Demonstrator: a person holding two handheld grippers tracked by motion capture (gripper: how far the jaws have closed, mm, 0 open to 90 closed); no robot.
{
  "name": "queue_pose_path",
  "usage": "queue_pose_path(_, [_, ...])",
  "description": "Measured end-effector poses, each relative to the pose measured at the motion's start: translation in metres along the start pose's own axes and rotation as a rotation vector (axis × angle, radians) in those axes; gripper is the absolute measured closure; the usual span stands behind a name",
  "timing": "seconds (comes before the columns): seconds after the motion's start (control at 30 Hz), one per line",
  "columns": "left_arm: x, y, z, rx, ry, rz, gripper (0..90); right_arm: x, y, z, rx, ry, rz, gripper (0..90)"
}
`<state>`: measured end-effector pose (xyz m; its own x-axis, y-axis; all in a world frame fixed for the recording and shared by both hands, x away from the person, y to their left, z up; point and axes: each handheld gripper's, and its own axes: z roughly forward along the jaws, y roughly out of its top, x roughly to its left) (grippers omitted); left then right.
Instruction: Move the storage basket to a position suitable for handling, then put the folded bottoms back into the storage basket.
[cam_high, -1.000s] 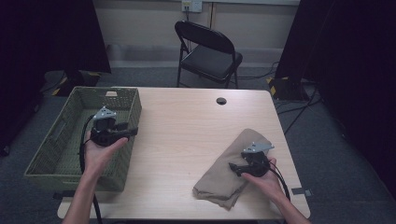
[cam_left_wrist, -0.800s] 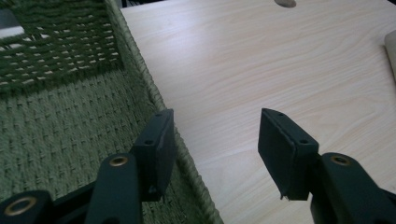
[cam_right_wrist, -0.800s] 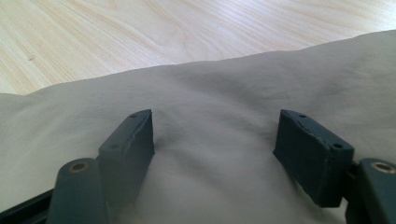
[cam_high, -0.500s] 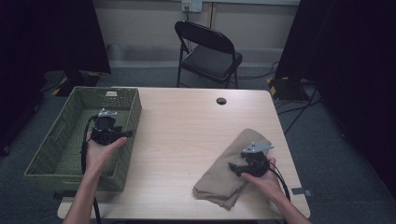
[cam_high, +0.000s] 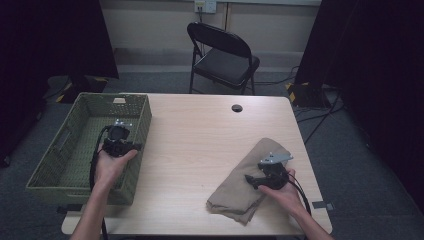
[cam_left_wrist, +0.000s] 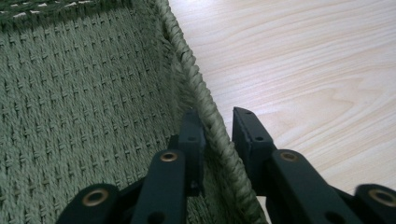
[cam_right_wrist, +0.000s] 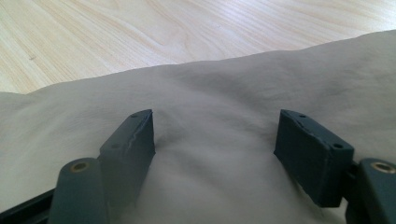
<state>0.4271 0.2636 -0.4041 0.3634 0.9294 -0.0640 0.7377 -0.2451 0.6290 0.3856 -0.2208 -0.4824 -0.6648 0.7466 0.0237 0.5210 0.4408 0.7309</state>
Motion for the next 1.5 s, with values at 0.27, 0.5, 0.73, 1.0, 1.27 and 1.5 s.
queue_pose_path(0.27, [0.001,-0.001,0.000,-0.010,-0.017,-0.013,76.8,0.000,0.000,0.000,0.001,-0.002,0.000,27.4])
queue_pose_path(0.5, [-0.010,0.003,0.004,-0.013,-0.034,0.006,76.5,0.000,0.000,0.001,0.001,0.002,0.001,27.5])
queue_pose_path(0.73, [-0.029,0.008,0.010,-0.007,-0.079,0.044,76.0,0.000,0.000,0.001,-0.001,0.002,0.002,27.5])
queue_pose_path(1.0, [-0.045,0.011,0.016,-0.015,-0.122,0.097,75.6,0.000,0.000,0.001,0.000,0.002,0.001,27.5])
queue_pose_path(1.27, [-0.056,0.012,0.018,-0.012,-0.152,0.126,75.6,0.001,0.000,0.001,0.000,0.000,0.003,27.5])
queue_pose_path(1.5, [-0.060,0.013,0.020,-0.018,-0.177,0.148,75.6,0.001,0.000,0.002,-0.001,0.000,0.004,27.6])
